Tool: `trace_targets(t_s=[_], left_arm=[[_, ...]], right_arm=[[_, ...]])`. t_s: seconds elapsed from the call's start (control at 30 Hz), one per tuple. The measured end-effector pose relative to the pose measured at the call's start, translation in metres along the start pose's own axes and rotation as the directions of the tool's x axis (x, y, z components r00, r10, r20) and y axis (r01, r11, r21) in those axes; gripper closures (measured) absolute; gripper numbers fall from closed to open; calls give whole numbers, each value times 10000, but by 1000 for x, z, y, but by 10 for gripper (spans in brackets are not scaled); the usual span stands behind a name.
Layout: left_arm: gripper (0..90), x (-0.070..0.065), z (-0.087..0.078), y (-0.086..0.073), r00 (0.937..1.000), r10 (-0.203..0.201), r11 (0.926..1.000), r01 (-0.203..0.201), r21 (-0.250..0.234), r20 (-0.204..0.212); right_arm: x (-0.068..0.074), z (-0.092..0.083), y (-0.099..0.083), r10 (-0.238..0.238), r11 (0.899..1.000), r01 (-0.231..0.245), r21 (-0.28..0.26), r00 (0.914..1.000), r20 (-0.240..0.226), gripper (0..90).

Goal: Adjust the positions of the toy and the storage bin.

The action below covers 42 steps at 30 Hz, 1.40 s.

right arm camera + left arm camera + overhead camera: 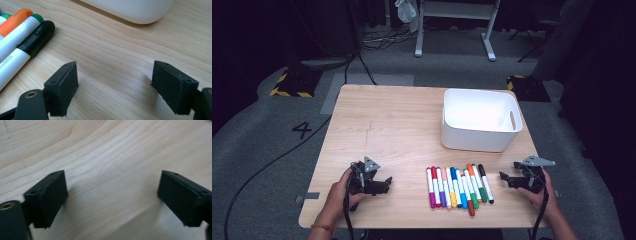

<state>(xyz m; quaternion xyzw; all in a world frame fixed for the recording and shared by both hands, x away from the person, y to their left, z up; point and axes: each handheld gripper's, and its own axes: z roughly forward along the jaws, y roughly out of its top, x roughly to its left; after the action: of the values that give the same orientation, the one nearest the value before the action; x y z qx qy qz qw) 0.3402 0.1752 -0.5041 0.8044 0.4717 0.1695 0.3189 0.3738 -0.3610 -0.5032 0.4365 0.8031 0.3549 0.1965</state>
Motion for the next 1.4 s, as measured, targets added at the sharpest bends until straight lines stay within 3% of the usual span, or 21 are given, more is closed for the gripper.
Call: trace_targets(t_s=[0.07, 0.27, 0.33, 0.43, 0.5, 0.7, 0.93, 1.17, 1.4], left_arm=[[0, -2, 7, 7, 10000, 36, 9997, -37, 259, 65], [0, -2, 9, 8, 9997, 155, 9996, -160, 233, 193], [0, -1, 9, 8, 9996, 185, 9995, -190, 249, 197], [0, -1, 8, 7, 9995, 238, 9994, -244, 237, 218], [0, 0, 6, 5, 9968, 614, 9977, -627, 259, 503], [0, 0, 6, 5, 9967, 635, 9976, -648, 253, 511], [0, 1, 4, 4, 9948, 750, 9967, -769, 259, 695], [0, 1, 4, 4, 9948, 747, 9967, -766, 255, 692], [0, 1, 4, 4, 9948, 751, 9967, -770, 256, 695]], right_arm=[[0, 0, 0, -40, 10000, 40, 5, 10000, -25, 210], [-1, 0, 3, -231, 9997, 232, 106, 9996, -153, 244], [0, -1, 4, -464, 9989, 464, 116, 9989, 38, 275], [0, -4, 7, -533, 9986, 532, -77, 9985, -144, 273], [0, -9, 11, -708, 9967, 698, -403, 9972, -257, 277], [2, -7, 12, -920, 9955, 907, -262, 9944, -522, 290], [4, -18, 18, -1092, 9921, 1056, -683, 9927, -515, 294], [8, -24, 28, -1559, 9847, 1503, -884, 9859, -602, 293], [14, -48, 62, -2404, 9609, 2255, -1609, 9673, -803, 323]])
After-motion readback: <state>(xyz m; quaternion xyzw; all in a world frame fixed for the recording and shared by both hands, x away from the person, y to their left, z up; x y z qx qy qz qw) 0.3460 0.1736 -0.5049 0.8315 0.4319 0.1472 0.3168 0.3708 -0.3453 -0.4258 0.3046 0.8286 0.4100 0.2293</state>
